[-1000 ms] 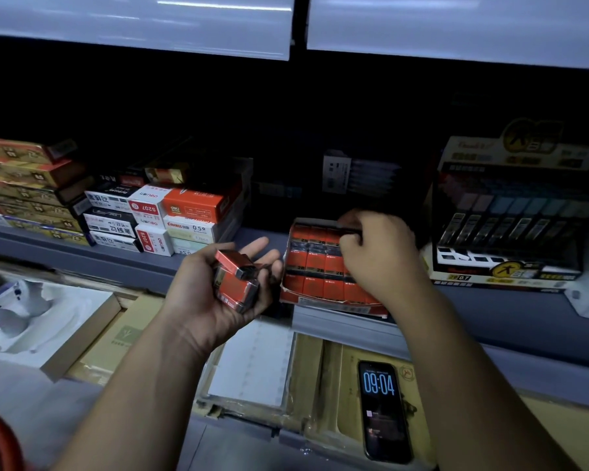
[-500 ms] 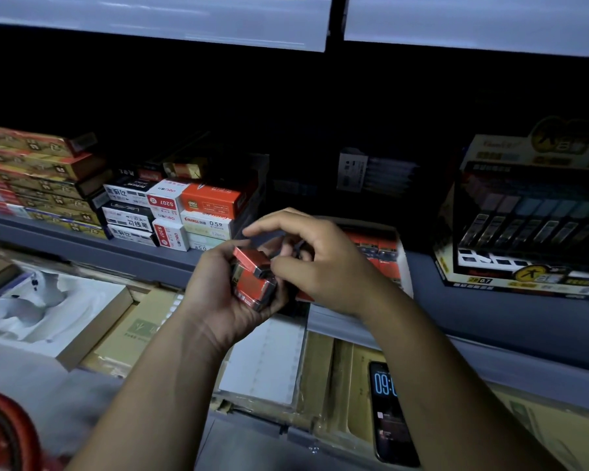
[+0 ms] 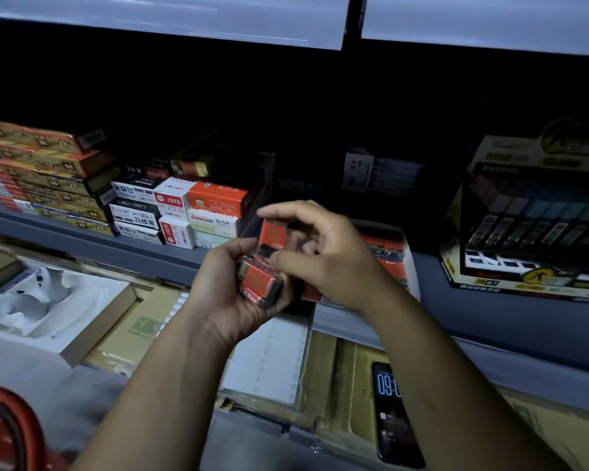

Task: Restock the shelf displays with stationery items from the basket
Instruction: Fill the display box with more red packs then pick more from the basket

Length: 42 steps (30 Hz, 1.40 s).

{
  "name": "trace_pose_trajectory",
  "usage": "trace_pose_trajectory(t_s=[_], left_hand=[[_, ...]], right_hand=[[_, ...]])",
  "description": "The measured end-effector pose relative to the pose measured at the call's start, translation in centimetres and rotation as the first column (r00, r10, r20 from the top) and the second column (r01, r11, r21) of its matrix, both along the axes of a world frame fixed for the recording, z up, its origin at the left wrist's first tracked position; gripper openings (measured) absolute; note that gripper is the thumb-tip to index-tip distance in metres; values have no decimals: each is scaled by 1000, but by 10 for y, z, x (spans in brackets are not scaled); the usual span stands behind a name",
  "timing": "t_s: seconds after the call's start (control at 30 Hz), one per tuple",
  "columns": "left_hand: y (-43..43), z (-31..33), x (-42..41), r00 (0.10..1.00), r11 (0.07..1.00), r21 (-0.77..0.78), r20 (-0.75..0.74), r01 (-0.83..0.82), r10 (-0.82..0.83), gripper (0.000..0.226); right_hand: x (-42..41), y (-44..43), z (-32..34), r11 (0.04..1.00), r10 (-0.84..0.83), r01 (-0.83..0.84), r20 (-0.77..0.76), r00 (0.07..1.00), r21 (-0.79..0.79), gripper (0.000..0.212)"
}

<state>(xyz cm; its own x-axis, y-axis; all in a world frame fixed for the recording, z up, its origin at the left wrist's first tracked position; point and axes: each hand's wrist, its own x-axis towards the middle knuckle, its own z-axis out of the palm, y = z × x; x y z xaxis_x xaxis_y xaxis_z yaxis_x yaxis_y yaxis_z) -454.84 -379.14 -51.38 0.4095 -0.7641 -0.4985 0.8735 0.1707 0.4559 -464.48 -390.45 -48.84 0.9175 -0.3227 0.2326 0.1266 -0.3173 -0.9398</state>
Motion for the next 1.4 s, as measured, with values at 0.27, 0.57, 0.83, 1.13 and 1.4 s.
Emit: trace_pose_trajectory(t_s=[0.27,0.57,0.83,1.13,1.4], left_hand=[[0,-1,1,999,1000,7,-25,-24,24,38],[0,0,-1,999,1000,1,-30,-24,24,39],[0,0,-1,999,1000,4,-25,-22,22,39],[1,1,-2,1000,1000,-3,-24,-19,19,39],[0,1,-3,1000,1000,-10,-16,-18,18,39]], right_hand=[[-4,-39,-11,897,-440,442,-89,893,-7,32],[0,-50,-30,776,-630,610,-201,750,-159,26],[-2,-35,-21,769,-630,554,-232,741,-319,22],[-10,-39,-13,923,-354,237,-431,830,-302,35],[-5,-36,-24,885,-426,338,-264,865,-320,22]])
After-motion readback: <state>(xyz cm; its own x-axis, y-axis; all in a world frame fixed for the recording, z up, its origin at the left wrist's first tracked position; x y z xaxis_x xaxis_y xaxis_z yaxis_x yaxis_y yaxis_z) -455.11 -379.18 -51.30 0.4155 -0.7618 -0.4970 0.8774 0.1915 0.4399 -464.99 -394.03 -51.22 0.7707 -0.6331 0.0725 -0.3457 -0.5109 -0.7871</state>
